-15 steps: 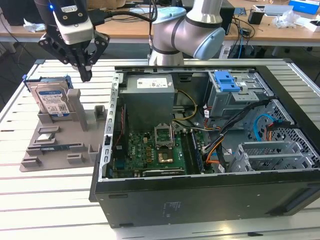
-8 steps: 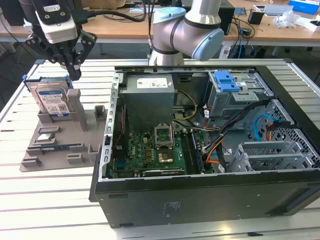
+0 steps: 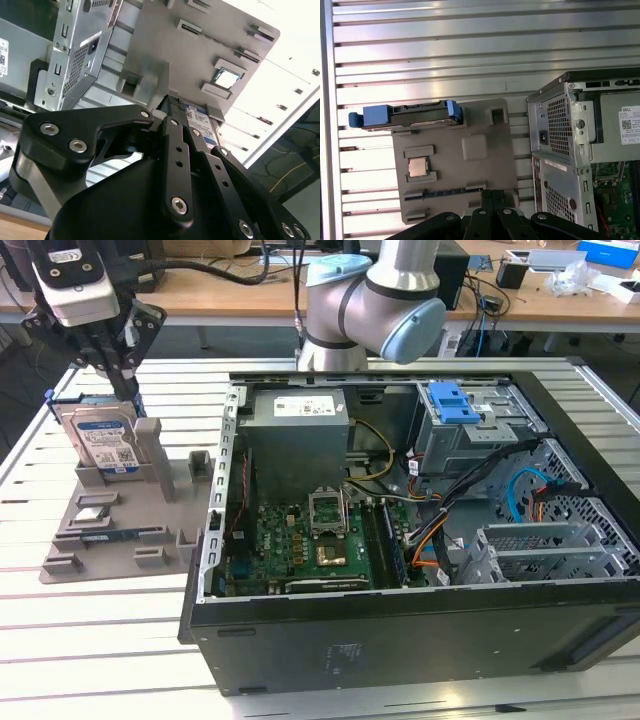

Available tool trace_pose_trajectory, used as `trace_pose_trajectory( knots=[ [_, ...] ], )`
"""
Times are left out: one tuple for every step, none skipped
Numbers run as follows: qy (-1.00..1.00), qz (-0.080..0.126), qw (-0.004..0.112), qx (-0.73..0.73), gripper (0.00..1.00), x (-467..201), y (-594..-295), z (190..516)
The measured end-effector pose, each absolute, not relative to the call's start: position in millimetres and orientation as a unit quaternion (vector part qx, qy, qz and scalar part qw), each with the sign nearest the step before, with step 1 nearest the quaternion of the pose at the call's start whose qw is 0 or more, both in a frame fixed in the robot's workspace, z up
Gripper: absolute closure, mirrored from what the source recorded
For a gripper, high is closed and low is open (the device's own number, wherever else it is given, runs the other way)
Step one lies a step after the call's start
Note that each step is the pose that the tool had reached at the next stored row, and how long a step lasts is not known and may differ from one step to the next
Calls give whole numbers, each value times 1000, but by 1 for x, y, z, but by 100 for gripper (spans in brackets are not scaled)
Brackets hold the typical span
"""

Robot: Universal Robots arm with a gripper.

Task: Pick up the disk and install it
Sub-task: 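Reach for the disk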

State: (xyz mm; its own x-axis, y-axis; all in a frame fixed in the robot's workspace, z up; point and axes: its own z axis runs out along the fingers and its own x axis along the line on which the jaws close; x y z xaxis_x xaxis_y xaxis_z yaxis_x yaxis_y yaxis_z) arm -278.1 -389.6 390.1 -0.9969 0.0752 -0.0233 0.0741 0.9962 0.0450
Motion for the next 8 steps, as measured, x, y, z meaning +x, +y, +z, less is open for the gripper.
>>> trace_pose_trajectory(
  knots=[
    [999, 22, 13, 37, 89, -280, -389, 390],
    [999, 22, 13, 37, 89, -282, -389, 390],
    [999, 22, 13, 37, 89, -286, -389, 390],
    [999, 22, 13, 37, 89, -289, -389, 390],
    [999, 22, 12, 37, 89, -291, -389, 390],
    [999, 22, 12, 37, 89, -293, -389, 390],
    [999, 22, 12, 37, 89, -296, -388, 389],
    [999, 22, 12, 37, 89, -297, -388, 389]
  ],
)
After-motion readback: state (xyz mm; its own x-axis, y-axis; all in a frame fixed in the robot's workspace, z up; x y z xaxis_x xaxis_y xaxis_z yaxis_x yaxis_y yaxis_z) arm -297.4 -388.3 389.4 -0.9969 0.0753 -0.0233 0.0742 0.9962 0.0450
